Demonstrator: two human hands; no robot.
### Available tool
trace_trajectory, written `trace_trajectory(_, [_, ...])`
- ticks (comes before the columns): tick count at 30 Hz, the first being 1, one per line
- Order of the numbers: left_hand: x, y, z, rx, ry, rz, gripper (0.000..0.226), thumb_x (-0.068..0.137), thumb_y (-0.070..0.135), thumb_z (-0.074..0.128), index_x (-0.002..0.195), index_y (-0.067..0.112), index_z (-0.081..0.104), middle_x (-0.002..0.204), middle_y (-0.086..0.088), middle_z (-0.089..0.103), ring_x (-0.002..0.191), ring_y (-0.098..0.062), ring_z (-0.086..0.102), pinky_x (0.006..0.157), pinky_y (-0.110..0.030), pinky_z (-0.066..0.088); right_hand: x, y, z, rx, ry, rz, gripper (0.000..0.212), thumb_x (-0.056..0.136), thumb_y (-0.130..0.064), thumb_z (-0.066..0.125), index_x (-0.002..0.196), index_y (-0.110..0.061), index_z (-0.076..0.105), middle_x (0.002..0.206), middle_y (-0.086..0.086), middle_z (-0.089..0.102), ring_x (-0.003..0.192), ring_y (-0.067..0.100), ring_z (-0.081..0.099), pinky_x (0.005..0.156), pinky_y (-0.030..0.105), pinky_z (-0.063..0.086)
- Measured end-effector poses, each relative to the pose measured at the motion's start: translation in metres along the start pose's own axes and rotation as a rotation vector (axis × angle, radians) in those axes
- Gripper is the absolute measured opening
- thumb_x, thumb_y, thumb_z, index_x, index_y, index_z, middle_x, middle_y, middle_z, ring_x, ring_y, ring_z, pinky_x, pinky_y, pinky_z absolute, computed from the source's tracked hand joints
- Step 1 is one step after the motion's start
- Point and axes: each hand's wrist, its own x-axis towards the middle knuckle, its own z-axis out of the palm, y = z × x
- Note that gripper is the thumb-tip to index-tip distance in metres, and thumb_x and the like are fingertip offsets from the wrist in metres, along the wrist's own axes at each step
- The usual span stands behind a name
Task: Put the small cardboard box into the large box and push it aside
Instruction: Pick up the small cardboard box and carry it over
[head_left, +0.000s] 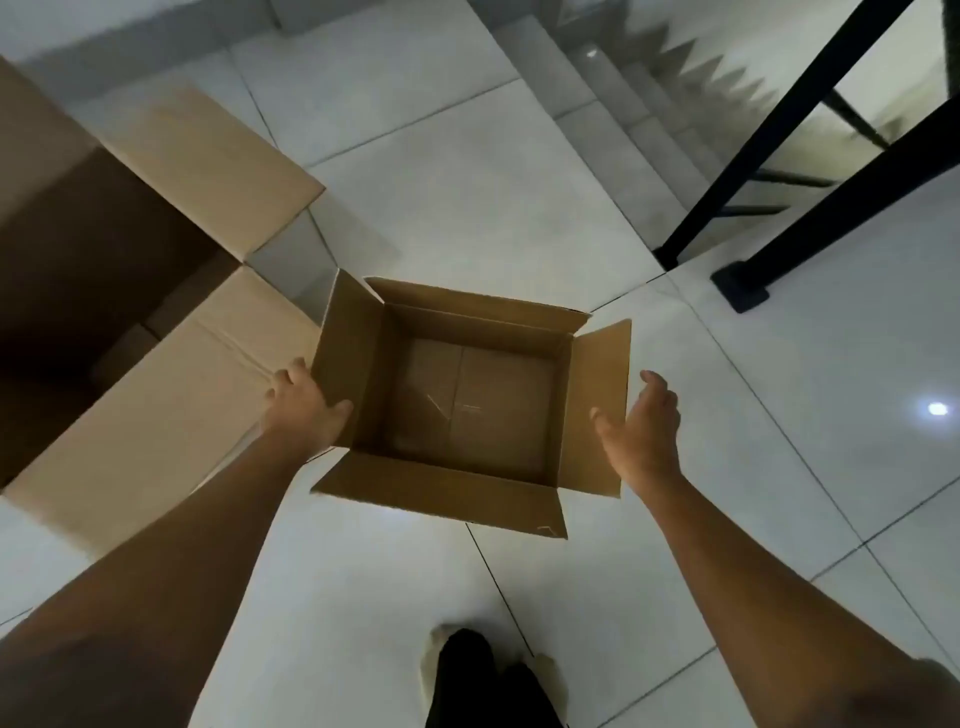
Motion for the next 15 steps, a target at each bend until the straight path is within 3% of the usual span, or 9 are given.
trace_trajectory(3, [0.018, 0.003, 0.012, -0.096, -0.031, -0.042, 0.07, 0.085, 0.032, 0.063, 0.138, 0.003, 0.028, 0.135, -0.024, 0.045, 0.119, -0.043, 0.05, 0.095, -0.052, 0.048, 0.012, 0.006, 0.014, 0.142, -0.041, 0.124, 0.071, 0.083, -0.028, 0.068, 0.139, -0.014, 0.026, 0.142, 0.016, 0.044, 0.121, 0.037, 0.053, 0.094, 0.044, 0.052])
trace_trajectory(8, [0.042, 0.004, 0.032, -0.2, 0.063, -0.011, 0.059, 0.087, 0.034, 0.06, 0.135, 0.009, 0.037, 0.123, -0.021, 0.059, 0.106, -0.038, 0.061, 0.086, -0.049, 0.054, 0.031, 0.013, 0.037, 0.117, -0.047, 0.188, 0.058, 0.083, -0.041, 0.065, 0.13, -0.013, 0.044, 0.133, 0.012, 0.056, 0.115, 0.035, 0.058, 0.092, 0.046, 0.052])
trace_trajectory(10, [0.049, 0.0, 0.038, -0.188, 0.053, 0.027, 0.05, 0.09, 0.034, 0.055, 0.131, 0.009, 0.045, 0.119, -0.019, 0.062, 0.104, -0.037, 0.061, 0.083, -0.043, 0.051, 0.035, 0.014, 0.045, 0.064, -0.038, 0.2, 0.054, 0.084, -0.043, 0.063, 0.125, -0.011, 0.051, 0.129, 0.012, 0.06, 0.114, 0.035, 0.059, 0.091, 0.045, 0.052])
trace_trajectory(15, [0.055, -0.006, 0.048, -0.128, 0.106, 0.092, 0.037, 0.098, 0.031, 0.037, 0.11, 0.001, 0.055, 0.086, -0.017, 0.061, 0.077, -0.028, 0.054, 0.069, -0.036, 0.041, 0.035, 0.013, 0.056, 0.023, 0.034, 0.115, 0.035, 0.093, -0.033, 0.052, 0.108, -0.003, 0.063, 0.108, 0.016, 0.07, 0.098, 0.034, 0.066, 0.08, 0.038, 0.053])
